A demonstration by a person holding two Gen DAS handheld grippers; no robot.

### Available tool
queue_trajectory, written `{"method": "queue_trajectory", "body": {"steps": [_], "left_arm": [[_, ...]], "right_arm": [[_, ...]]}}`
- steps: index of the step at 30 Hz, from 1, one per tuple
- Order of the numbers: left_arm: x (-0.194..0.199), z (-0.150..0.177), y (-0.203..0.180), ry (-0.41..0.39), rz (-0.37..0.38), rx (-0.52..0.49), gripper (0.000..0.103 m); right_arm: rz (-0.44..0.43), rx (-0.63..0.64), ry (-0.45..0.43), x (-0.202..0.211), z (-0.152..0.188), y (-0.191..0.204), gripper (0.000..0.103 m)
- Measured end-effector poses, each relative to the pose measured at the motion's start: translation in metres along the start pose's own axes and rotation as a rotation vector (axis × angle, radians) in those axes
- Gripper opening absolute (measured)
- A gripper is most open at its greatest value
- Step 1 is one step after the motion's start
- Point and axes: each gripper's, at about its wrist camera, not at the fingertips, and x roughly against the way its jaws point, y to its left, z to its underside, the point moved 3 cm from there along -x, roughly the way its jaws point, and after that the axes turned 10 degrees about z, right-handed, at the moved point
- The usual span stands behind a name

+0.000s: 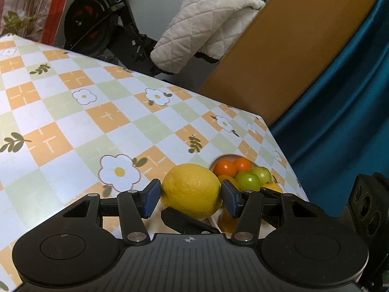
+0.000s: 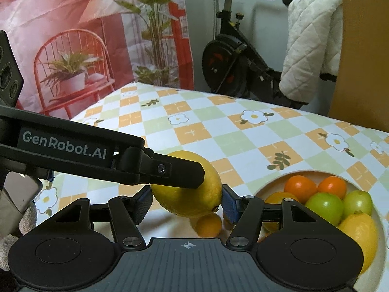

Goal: Organize fruits
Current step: 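Carry the second lemon onto the plate and open the left gripper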

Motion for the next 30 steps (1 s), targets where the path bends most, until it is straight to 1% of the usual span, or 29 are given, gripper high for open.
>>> {"method": "queue_trajectory", "body": {"steps": [15,30], "left_arm": [[-0.005,0.002,-0.043,0.026,0.002,-0.085,0.057],[-0.026,0.014,-0.076,0.096,0.035,-0.146,0.057]], "right_arm": [[0.017,-0.069,-0.054,0.036,0.01,-0.028,0.057],[0.058,-0.154,-0.065,0.057,0.034,-0.067,0.057]]}}
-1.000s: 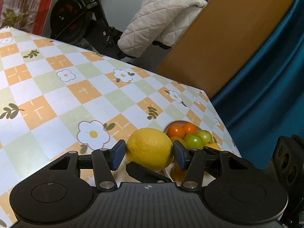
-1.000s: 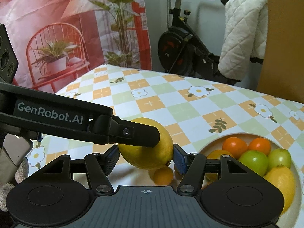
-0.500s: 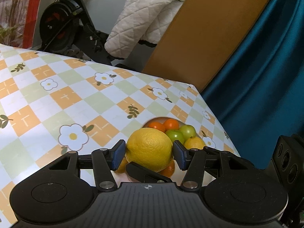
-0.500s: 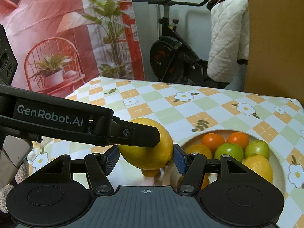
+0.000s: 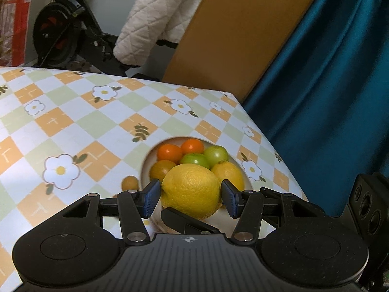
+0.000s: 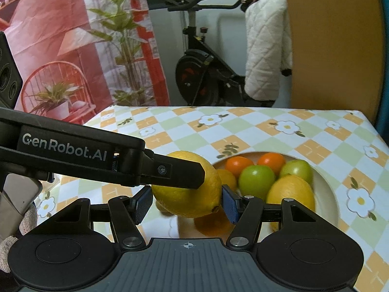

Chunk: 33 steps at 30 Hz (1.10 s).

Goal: Organize fruits
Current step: 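Carry the second lemon onto the plate and open the left gripper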

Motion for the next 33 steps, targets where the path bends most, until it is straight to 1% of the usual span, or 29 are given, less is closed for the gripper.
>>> {"method": "queue_trajectory", "body": {"steps": [6,12,19,27,33], "left_arm": [[-0.009,0.006,-0.007,0.035,0.023,-0.008,0.057],[-0.024,0.005,-0.016,0.062,0.034,-0.032,0.057],[-0.038,0.005,-0.017,0.096,0.026,-0.053,0.058],[-0.047,0.003,-0.016,0.111,0.02,-0.062,0.058],[-0.057,0.003,-0.018,0.133,0.016,-0.078,0.057]], "right_arm": [[0.015,-0.037,0.005,0.005,0.011,-0.018,0.057],[0.034,-0.074,0.005,0.004,0.016,-0.033,0.057],[0.044,-0.125,0.018,-0.006,0.022,-0.049,0.057],[0.057,-0.137,0.02,-0.014,0.024,-0.051,0.057],[0.069,-0.167,0.038,-0.022,0.029,-0.061,0.057]]}}
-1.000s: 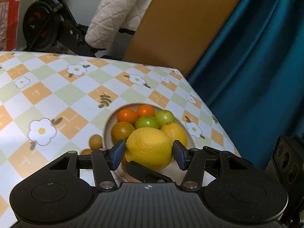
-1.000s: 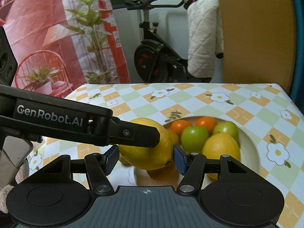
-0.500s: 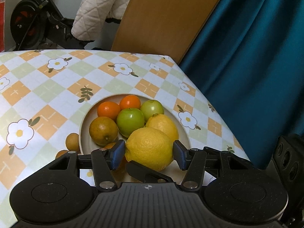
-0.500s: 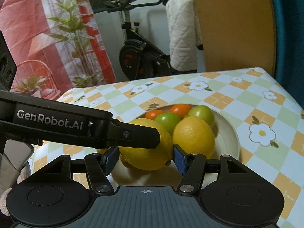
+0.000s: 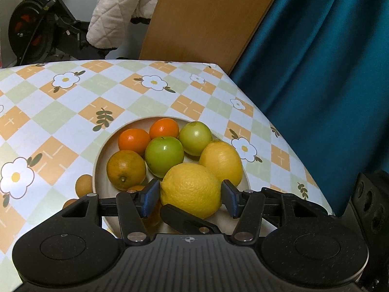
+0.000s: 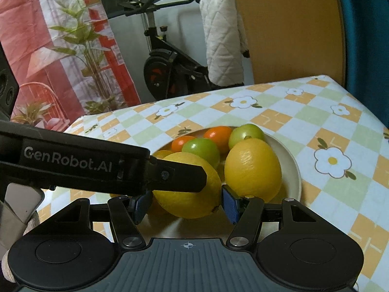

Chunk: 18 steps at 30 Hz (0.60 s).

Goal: Organize fruits
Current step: 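Carry the second lemon onto the plate and open the left gripper, then move the left gripper to a small brown round fruit on the table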

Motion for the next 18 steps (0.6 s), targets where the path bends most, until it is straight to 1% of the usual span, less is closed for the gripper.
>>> {"method": "queue_trajectory", "body": {"steps": [4,6,11,18], "left_arm": [[-0.0028,-0.0003,0.0015,0.007,-0.002,-0.002,0.057],[-0.0029,-0.0003,0.0037,0.008,-0.002,-0.002,0.057],[-0.0033,-0.002,0.0054,0.013,-0.01,-0.001,0.057],[0.0055,-0.0038,0.0065,-0.006,-0.041,-0.004,0.057]], "right_arm": [[0.003,-0.016,0.018,-0.0083,0.0022,-0.0058,0.057],[-0.002,-0.018,0.011,-0.0092,0.0026,-0.0067,0.057],[0.0,0.007,0.0,-0.0113,-0.0011,-0.0033,0.057],[0.016,0.035,-0.006,-0.0074,-0.0036,0.0012,0.058]]}}
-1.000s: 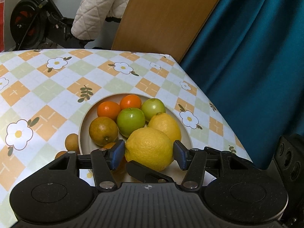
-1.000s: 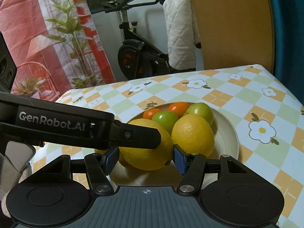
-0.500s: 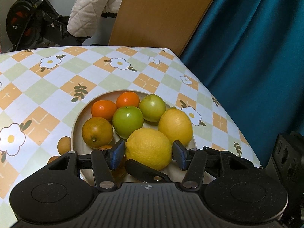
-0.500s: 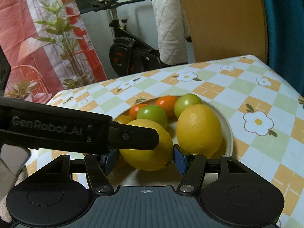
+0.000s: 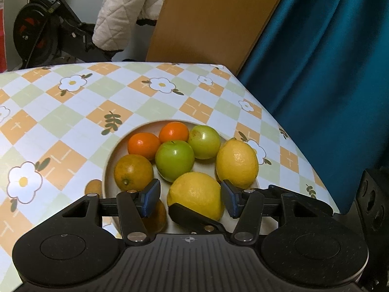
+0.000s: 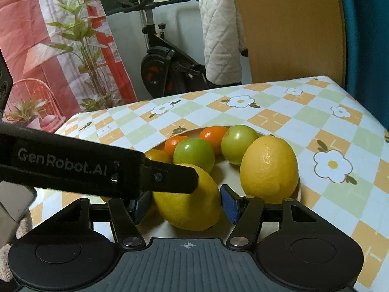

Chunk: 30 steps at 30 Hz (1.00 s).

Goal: Organize fruits
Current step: 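Move the left gripper to a small brown round fruit on the table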

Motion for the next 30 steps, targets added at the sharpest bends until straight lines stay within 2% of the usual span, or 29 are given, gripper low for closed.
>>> {"method": "queue_trajectory", "body": {"steps": [17,30], "left_arm": [[0.035,-0.001,0.0,-0.066,-0.059,-0.026,0.057],[0.066,0.002,0.03,-0.115,-0.139,0.007,0.057]], "right_arm": [[0.017,0.051,-0.076,0.03,-0.011,0.01,0.058],[-0.015,0.102,-0.091,0.04,-0.014,0.031,0.057]]}}
